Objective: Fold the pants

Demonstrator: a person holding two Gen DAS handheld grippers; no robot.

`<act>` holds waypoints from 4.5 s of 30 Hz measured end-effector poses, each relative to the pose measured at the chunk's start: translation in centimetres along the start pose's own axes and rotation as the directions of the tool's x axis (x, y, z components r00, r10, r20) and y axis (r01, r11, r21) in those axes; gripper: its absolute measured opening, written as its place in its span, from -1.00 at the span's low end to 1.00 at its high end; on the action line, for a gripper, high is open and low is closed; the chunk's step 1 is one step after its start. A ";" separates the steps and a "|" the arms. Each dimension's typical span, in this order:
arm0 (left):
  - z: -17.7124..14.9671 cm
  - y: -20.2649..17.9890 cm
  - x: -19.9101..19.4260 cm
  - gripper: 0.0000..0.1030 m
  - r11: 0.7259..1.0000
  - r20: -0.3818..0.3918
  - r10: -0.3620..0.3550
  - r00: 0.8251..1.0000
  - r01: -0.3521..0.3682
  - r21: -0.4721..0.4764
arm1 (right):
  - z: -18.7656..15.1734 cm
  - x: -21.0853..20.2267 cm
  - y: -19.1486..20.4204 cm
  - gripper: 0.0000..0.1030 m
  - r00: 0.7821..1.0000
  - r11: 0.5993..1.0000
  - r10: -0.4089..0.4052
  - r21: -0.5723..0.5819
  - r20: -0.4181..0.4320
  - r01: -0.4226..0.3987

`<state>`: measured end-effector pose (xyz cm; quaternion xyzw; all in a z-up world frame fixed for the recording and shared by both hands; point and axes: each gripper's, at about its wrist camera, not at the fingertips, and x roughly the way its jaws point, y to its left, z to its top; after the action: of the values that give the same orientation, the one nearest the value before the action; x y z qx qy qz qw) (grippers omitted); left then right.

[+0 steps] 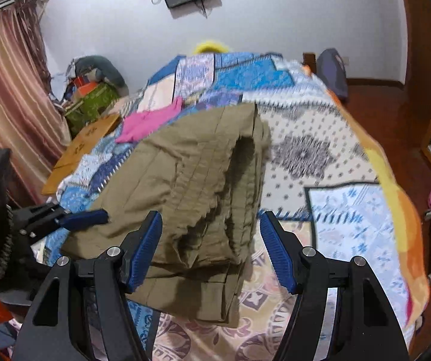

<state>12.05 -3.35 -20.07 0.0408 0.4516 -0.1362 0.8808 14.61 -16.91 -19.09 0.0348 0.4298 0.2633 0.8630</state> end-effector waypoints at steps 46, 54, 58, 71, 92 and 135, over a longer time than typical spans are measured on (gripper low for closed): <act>13.0 16.5 14.4 -0.38 0.963 -0.090 -0.023 0.996 -0.002 -0.269 | -0.2 1.6 -1.7 0.34 0.997 0.997 0.080 -0.018 -0.009 -0.080; 12.4 16.7 13.0 -0.79 0.959 -0.100 0.051 0.994 -0.076 -0.272 | 0.1 -0.6 -1.2 0.35 0.999 0.999 0.035 -0.022 0.025 -0.035; 10.9 16.8 10.7 -0.80 0.947 -0.100 0.143 0.985 -0.165 -0.274 | 0.2 -1.9 -1.3 0.37 0.999 1.000 0.015 -0.023 0.051 -0.013; 1.4 17.0 2.8 -0.80 0.903 -0.089 0.233 0.968 -0.250 -0.350 | -1.3 -1.8 2.3 0.38 0.999 0.997 0.041 -0.069 0.000 -0.041; -6.0 17.0 -1.4 -0.42 0.891 -0.094 0.225 0.970 -0.244 -0.384 | 1.8 5.6 -0.3 0.31 0.990 0.979 -0.130 -0.168 -0.052 0.120; 0.9 13.5 2.2 -0.64 0.982 -0.015 -0.020 1.000 0.017 -0.188 | 2.4 6.1 2.7 0.16 0.987 0.971 0.118 -0.194 -0.112 -0.138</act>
<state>17.72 8.99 -22.06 -0.0456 0.4700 -0.1007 0.8757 18.31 -11.27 -21.19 -0.0379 0.4404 0.3621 0.8207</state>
